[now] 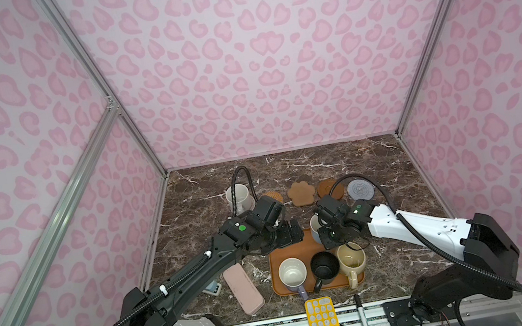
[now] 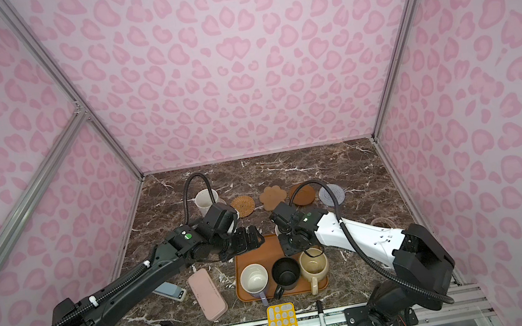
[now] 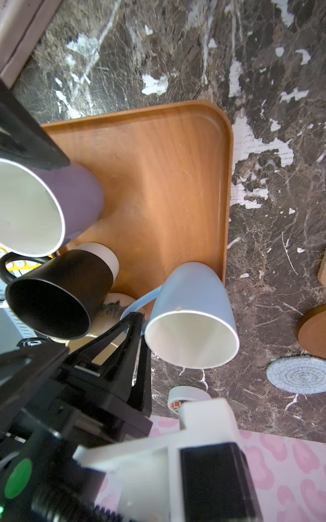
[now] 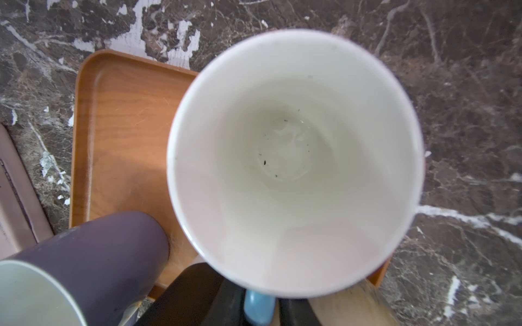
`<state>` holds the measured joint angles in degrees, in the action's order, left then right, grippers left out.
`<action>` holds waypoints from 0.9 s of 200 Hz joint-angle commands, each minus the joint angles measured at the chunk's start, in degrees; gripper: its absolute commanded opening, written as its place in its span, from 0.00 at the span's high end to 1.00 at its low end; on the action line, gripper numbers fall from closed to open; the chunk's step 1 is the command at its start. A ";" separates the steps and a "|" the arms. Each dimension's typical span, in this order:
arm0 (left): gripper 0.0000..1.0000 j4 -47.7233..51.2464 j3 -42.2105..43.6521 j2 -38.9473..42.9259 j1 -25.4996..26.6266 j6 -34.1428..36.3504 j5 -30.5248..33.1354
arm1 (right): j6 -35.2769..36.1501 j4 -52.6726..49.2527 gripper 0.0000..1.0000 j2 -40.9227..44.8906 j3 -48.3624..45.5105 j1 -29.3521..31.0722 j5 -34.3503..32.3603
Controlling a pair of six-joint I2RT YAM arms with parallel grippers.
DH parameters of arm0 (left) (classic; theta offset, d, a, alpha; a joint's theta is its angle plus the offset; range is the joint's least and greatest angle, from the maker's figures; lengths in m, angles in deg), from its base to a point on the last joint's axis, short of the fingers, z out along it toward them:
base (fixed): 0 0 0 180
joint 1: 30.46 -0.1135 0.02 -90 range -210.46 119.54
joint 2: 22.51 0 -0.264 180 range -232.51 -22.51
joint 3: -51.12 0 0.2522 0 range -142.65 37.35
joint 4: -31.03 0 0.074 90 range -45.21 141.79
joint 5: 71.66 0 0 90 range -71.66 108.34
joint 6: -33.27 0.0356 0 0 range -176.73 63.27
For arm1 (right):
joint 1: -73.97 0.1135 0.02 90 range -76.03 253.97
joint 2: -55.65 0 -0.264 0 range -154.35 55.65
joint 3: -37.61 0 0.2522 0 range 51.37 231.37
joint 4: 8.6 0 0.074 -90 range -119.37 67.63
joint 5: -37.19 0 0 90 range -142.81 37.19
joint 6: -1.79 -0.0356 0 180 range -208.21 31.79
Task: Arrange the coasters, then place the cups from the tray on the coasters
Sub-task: 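Move the right gripper into the light blue mug while the left gripper withdraws, then lift the light blue mug with the right gripper toward the rattan coaster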
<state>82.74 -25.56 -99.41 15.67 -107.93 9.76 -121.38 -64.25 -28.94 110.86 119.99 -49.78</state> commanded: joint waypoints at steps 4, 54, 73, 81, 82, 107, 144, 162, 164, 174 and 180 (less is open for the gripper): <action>0.03 -1.50 1.16 1.85 -0.05 -1.18 1.64 | 0.65 -0.75 0.77 -0.93 0.29 -0.12 -1.44; 0.03 -1.83 3.28 4.63 -0.07 -2.66 3.41 | 0.69 0.16 0.76 -2.75 0.87 -0.65 -0.95; 0.03 -1.96 3.59 5.22 0.02 -2.85 3.94 | 0.94 0.14 0.79 -3.20 0.96 -0.92 -1.18; 0.03 -1.96 3.69 5.35 0.01 -2.85 4.22 | 1.09 0.28 0.84 -3.27 1.02 -0.93 -1.35; 0.03 -1.89 3.68 5.40 0.01 -2.85 4.25 | 1.13 0.30 0.85 -3.28 1.00 -0.98 -1.35; 0.03 -2.18 3.95 5.95 -0.03 -3.16 4.78 | 1.81 0.24 0.95 -2.77 1.70 -1.02 -2.02; 0.03 -2.10 3.50 8.24 0.04 -4.21 6.74 | 2.79 -4.77 0.99 -2.24 6.38 0.65 -6.39; 0.03 -1.38 2.99 9.24 0.04 -4.24 8.28 | 2.96 -4.51 1.00 -1.44 7.10 0.65 -5.93; 0.03 -1.26 2.91 9.30 0.02 -4.25 8.46 | 2.99 -4.47 1.00 -1.38 7.28 0.61 -5.82; 0.03 -0.37 2.43 9.64 0.00 -4.43 9.40 | 3.45 -4.74 1.00 -1.51 8.29 0.61 -5.73; 0.03 0.23 2.23 9.86 -0.06 -4.48 10.23 | 3.70 -5.08 1.00 -1.74 9.15 0.68 -5.74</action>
<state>82.15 -22.04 -90.45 15.73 -111.54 16.28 -119.04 -69.24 -30.67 118.05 120.66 -53.68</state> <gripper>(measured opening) 0.971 0.127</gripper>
